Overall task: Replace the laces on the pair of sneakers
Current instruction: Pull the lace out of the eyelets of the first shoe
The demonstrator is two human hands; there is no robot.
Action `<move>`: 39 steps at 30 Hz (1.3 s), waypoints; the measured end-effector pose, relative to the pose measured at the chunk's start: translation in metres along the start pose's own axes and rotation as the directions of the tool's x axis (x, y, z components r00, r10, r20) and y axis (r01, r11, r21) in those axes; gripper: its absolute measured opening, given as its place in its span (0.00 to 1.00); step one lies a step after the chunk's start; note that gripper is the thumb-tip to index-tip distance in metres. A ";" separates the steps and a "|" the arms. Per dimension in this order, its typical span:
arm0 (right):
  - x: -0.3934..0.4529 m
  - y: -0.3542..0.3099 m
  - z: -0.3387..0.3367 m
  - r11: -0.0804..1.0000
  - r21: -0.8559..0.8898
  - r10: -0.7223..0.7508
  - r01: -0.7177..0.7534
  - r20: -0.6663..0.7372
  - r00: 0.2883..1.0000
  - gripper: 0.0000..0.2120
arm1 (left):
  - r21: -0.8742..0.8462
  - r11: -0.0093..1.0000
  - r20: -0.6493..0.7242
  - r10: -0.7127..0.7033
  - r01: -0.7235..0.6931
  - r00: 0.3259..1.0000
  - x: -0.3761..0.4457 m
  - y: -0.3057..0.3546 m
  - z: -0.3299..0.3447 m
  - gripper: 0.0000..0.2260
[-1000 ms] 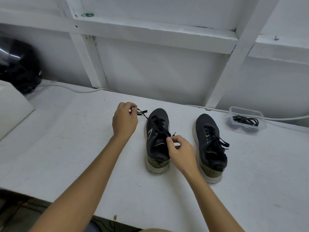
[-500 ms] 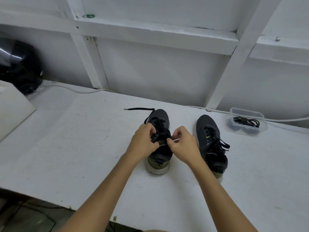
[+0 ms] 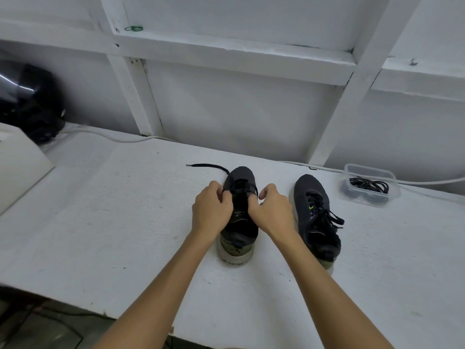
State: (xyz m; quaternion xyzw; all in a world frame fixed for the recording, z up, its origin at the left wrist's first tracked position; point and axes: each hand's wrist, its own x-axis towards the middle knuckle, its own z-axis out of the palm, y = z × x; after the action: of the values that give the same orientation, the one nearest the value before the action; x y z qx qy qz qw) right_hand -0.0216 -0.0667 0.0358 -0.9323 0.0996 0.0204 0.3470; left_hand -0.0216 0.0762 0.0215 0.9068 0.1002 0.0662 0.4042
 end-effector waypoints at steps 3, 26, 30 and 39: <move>0.007 0.002 -0.004 0.984 0.143 0.099 -0.106 0.056 0.994 0.11 | -0.238 0.947 0.065 -0.204 0.214 0.977 0.006 -0.002 -0.007 0.06; 0.059 0.039 -0.073 -0.001 0.995 0.185 -0.100 0.098 0.978 0.24 | -0.936 0.194 0.250 -0.225 0.295 0.942 0.063 -0.030 -0.054 0.15; 0.065 0.051 -0.072 0.228 0.973 0.234 -0.038 -0.016 0.972 0.17 | -0.748 0.593 0.153 -0.283 0.298 0.947 0.060 -0.047 -0.043 0.15; 0.038 0.030 -0.049 0.998 -0.033 -0.043 0.045 0.069 0.997 0.10 | -0.200 0.941 0.316 -0.201 0.272 0.927 0.034 -0.044 -0.027 0.27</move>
State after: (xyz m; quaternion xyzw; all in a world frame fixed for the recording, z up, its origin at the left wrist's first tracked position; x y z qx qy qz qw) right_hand 0.0086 -0.1270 0.0496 -0.9388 0.0667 0.0463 0.3346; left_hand 0.0007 0.1324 0.0083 0.8319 0.1401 -0.1059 0.5264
